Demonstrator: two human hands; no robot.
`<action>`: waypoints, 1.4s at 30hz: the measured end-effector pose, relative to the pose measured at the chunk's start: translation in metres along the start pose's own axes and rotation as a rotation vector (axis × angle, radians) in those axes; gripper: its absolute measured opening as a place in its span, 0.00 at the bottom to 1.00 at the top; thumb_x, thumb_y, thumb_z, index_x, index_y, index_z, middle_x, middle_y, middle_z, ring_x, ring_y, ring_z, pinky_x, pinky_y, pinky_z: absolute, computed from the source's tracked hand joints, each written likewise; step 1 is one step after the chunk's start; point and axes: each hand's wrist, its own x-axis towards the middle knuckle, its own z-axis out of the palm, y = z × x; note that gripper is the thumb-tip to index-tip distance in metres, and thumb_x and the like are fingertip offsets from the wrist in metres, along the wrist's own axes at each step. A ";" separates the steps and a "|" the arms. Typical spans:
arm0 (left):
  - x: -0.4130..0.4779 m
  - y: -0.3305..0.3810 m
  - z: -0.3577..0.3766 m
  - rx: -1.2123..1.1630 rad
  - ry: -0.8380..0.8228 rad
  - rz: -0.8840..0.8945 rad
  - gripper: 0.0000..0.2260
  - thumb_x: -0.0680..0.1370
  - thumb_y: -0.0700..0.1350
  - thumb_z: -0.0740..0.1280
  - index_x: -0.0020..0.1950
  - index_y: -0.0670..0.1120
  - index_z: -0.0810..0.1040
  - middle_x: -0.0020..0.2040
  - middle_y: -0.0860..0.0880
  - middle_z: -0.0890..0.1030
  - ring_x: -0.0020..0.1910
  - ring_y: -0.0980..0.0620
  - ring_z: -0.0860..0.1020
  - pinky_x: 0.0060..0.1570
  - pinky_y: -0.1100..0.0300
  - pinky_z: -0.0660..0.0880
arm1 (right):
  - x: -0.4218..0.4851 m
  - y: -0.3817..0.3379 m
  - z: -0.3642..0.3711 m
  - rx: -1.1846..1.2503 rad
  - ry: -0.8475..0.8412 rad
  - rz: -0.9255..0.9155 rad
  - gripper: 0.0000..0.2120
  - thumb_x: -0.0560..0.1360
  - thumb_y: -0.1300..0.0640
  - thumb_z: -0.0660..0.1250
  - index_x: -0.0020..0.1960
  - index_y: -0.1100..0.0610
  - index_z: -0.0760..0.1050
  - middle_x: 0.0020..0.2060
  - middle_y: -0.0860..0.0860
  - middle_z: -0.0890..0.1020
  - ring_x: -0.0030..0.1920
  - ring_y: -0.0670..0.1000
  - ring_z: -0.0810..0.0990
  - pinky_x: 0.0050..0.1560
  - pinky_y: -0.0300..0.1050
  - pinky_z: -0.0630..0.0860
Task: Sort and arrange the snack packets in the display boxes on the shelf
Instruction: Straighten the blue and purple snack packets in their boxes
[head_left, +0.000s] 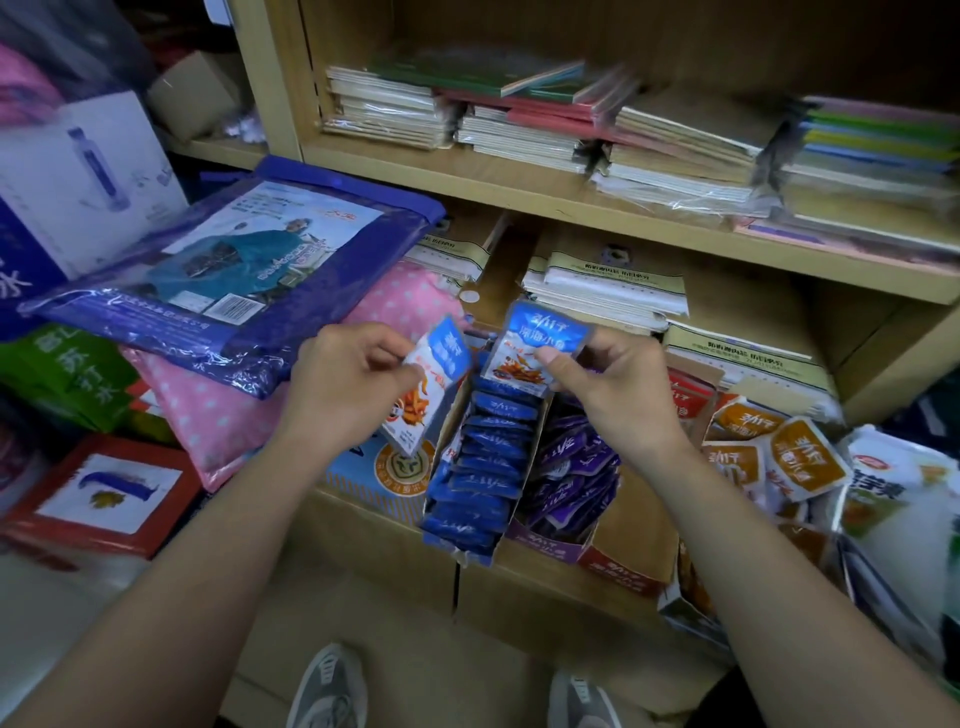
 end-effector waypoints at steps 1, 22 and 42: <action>0.000 -0.001 -0.002 -0.052 0.015 -0.010 0.07 0.70 0.42 0.78 0.40 0.53 0.84 0.36 0.54 0.85 0.38 0.54 0.84 0.47 0.52 0.81 | 0.000 0.002 0.002 -0.027 -0.013 0.014 0.03 0.76 0.55 0.73 0.46 0.55 0.84 0.39 0.49 0.86 0.41 0.51 0.85 0.45 0.55 0.82; -0.004 0.014 0.008 -0.498 -0.033 0.112 0.04 0.77 0.39 0.72 0.49 0.43 0.78 0.45 0.45 0.86 0.44 0.44 0.86 0.46 0.54 0.83 | 0.006 0.009 0.014 -0.384 -0.125 -0.056 0.08 0.73 0.60 0.75 0.52 0.54 0.85 0.40 0.44 0.80 0.40 0.43 0.77 0.44 0.36 0.75; -0.013 -0.003 0.032 0.561 -0.374 0.086 0.18 0.64 0.56 0.82 0.41 0.54 0.74 0.40 0.58 0.78 0.42 0.54 0.79 0.42 0.58 0.73 | 0.000 -0.008 -0.008 0.032 0.085 -0.114 0.09 0.75 0.61 0.74 0.41 0.49 0.80 0.34 0.41 0.83 0.36 0.45 0.81 0.39 0.41 0.79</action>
